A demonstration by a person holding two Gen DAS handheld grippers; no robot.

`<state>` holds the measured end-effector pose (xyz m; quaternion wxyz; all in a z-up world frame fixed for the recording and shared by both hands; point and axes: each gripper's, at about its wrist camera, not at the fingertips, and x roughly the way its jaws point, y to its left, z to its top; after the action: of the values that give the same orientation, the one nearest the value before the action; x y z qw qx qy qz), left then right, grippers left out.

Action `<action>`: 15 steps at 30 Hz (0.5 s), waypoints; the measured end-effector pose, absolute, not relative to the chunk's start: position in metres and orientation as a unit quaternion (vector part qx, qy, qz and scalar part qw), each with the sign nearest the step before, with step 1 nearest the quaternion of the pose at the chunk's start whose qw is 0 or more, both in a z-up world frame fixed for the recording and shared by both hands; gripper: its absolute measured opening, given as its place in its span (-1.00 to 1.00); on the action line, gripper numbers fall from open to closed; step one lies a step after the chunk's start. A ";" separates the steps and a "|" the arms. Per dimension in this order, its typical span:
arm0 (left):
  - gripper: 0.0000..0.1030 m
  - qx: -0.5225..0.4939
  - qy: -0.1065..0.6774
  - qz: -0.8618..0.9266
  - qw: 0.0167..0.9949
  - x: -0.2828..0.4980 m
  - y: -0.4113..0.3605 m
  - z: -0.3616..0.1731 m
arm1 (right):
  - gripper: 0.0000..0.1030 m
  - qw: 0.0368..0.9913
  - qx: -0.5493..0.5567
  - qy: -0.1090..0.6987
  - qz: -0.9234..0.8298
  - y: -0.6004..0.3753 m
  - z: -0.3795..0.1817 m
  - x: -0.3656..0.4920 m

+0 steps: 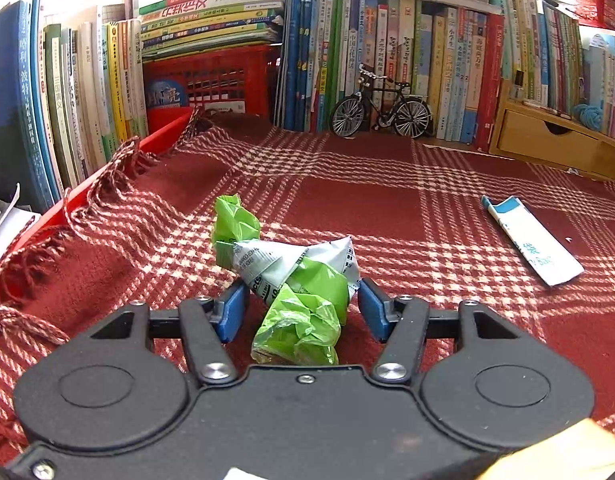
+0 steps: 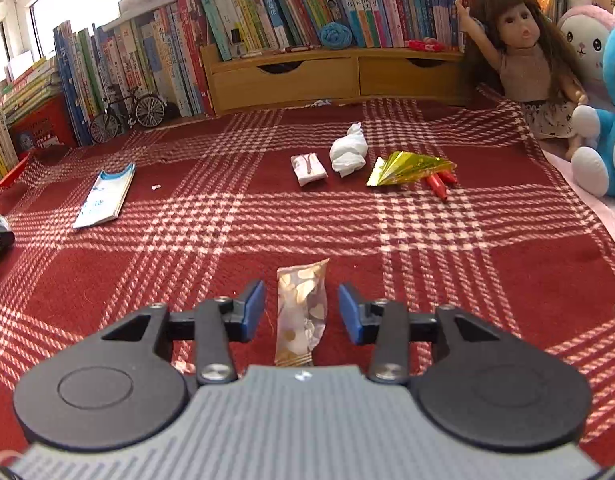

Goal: Organize books
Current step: 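Grasp the green wrapper with the left tool while the right tool grasps the white-gold wrapper, then carry the green wrapper and white-gold wrapper off the bed toward the trash bin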

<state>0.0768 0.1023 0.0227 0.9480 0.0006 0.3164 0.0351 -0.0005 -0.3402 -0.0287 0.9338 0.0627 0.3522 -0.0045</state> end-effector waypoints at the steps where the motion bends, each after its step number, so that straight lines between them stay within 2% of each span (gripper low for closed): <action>1: 0.10 0.001 0.312 0.031 0.949 0.072 0.102 0.026 | -0.55 0.934 0.063 0.352 -0.005 -0.340 -0.029 0.000; 2: 0.10 0.001 0.307 0.025 0.951 0.066 0.101 0.031 | -0.61 0.934 0.062 0.353 -0.001 -0.338 -0.029 -0.002; 8: 0.10 0.018 0.280 -0.004 0.960 0.022 0.094 0.063 | -0.63 0.945 0.064 0.320 0.021 -0.328 -0.004 -0.033; 15: 0.10 0.033 0.249 -0.054 0.966 -0.059 0.081 0.118 | -0.64 0.960 0.057 0.270 0.043 -0.317 0.056 -0.094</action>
<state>-0.0590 0.0813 0.1180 0.9664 0.0335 0.2491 -0.0541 -0.0939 -0.3166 0.0555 0.9603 0.0566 0.2696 0.0432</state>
